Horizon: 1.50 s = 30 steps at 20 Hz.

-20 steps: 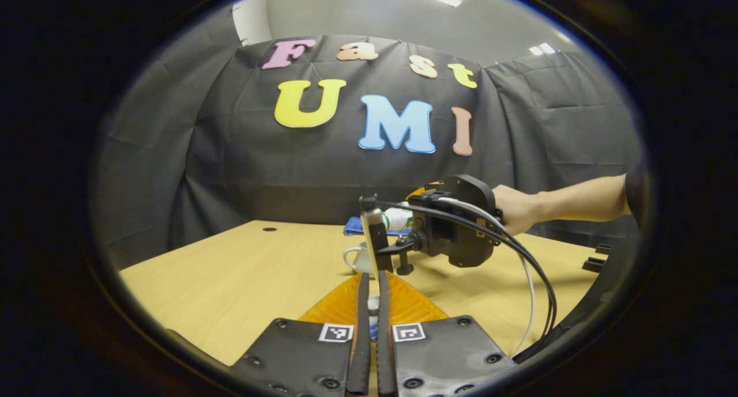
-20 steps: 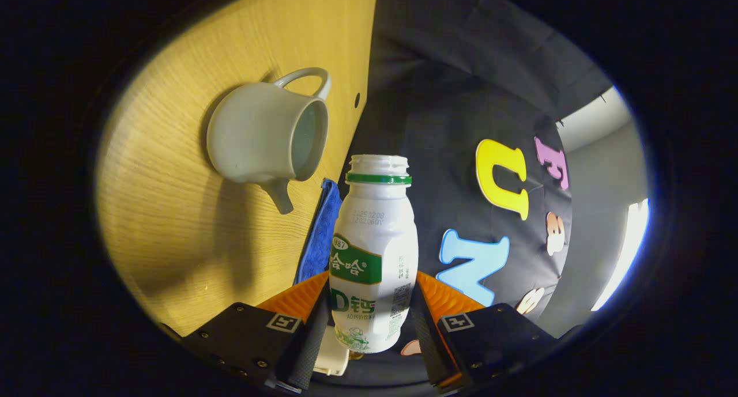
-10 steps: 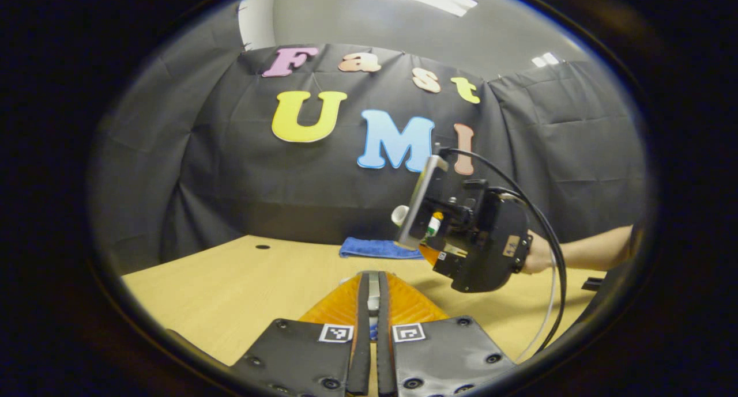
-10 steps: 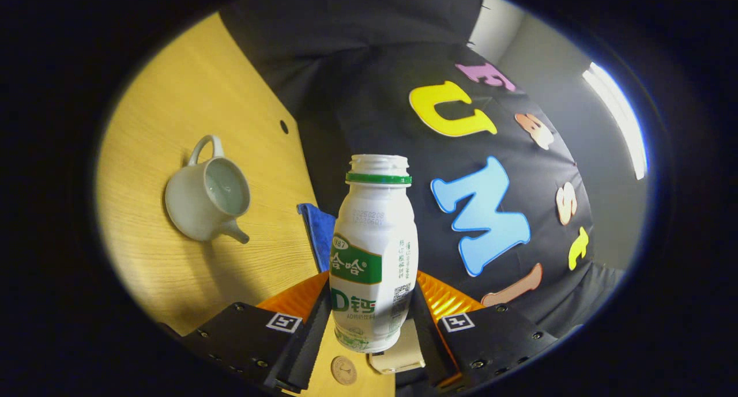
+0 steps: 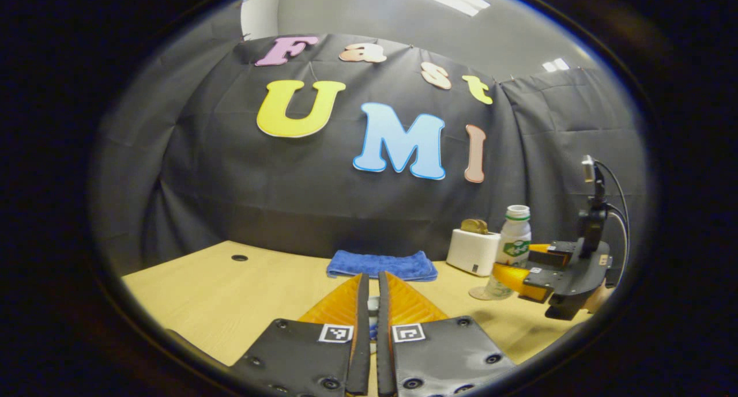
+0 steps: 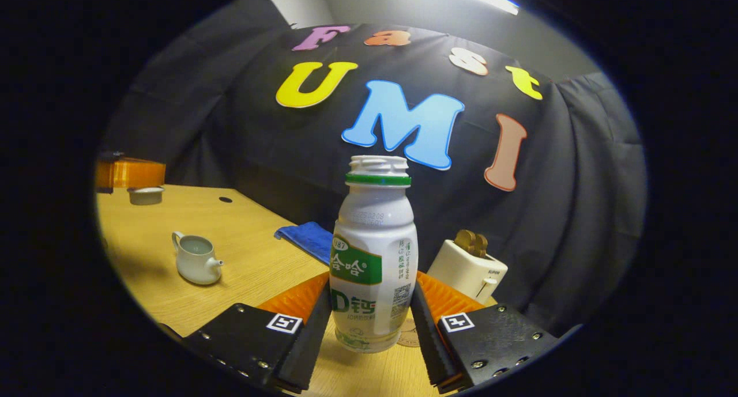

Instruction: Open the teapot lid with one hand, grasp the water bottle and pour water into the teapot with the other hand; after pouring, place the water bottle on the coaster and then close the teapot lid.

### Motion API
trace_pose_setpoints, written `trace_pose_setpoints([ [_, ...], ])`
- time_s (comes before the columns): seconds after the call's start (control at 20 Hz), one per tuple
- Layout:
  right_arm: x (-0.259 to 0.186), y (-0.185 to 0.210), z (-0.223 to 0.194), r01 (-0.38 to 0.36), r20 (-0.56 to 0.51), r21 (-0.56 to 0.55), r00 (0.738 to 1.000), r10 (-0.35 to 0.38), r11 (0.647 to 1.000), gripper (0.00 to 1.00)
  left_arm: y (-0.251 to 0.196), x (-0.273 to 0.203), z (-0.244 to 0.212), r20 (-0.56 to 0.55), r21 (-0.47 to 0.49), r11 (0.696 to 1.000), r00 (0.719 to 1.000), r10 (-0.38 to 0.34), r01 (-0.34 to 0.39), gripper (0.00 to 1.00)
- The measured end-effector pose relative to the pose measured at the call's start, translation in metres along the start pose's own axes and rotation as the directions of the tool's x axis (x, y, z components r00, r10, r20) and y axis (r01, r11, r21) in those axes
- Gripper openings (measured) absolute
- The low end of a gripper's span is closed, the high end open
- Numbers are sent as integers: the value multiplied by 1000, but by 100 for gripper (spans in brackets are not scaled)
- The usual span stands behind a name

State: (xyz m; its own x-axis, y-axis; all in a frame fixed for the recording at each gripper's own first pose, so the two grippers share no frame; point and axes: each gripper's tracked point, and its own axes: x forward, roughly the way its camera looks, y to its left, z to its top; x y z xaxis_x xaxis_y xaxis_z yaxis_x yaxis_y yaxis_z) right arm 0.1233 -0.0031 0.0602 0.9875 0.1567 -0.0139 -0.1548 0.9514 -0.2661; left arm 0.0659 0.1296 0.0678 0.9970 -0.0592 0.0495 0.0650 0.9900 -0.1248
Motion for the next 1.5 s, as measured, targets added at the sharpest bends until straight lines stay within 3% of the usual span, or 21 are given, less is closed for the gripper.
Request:
trace_pose_setpoints([
  [0.25, -5, -17, -26, -2, -4, 161, 1000, 2, 987, 72, -5, 52, -33, -69, 70, 997, 997, 14, -9, 14],
  [0.55, 0, -22, -40, 8, -37, 200, 999, -1, 980, 72, 13, 76, -73, -134, 93, 994, 988, 71, -58, 11],
  [0.6, 0, -21, -43, 8, -45, 204, 999, 1, 979, 73, 18, 77, -79, -147, 96, 993, 986, 77, -63, 15],
  [0.75, 3, -25, -42, 11, -55, 204, 998, 0, 979, 73, 19, 76, -85, -160, 107, 992, 983, 85, -68, 14],
  [0.8, 3, -25, -43, 12, -57, 201, 998, 0, 980, 73, 19, 77, -82, -151, 116, 991, 985, 85, -68, 11],
  [0.85, 4, -25, -44, 13, -59, 201, 998, -1, 980, 73, 18, 76, -85, -154, 124, 990, 985, 83, -64, 15],
  [0.9, 5, -26, -46, 15, -62, 201, 998, -3, 980, 73, 18, 76, -85, -152, 134, 989, 985, 83, -63, 7],
  [0.95, 4, -27, -48, 19, -66, 200, 998, -5, 980, 72, 17, 76, -87, -151, 140, 988, 985, 85, -64, 15],
  [1.2, 4, -29, -49, 26, -64, 200, 998, -13, 979, 73, 14, 78, -94, -162, 168, 984, 984, 79, -52, 11],
  [1.25, 4, -30, -48, 25, -65, 200, 998, -12, 980, 72, 14, 78, -98, -169, 167, 985, 982, 82, -53, 15],
  [1.35, 4, -32, -51, 32, -67, 200, 998, -19, 979, 72, 15, 78, -97, -154, 158, 985, 984, 94, -69, 11],
  [1.45, 5, -37, -53, 49, -74, 193, 997, -35, 980, 73, 9, 74, -95, -144, 141, 988, 987, 78, -57, 27],
  [1.5, 5, -39, -55, 58, -78, 192, 996, -43, 980, 72, 7, 74, -95, -141, 144, 988, 987, 75, -54, 25],
])
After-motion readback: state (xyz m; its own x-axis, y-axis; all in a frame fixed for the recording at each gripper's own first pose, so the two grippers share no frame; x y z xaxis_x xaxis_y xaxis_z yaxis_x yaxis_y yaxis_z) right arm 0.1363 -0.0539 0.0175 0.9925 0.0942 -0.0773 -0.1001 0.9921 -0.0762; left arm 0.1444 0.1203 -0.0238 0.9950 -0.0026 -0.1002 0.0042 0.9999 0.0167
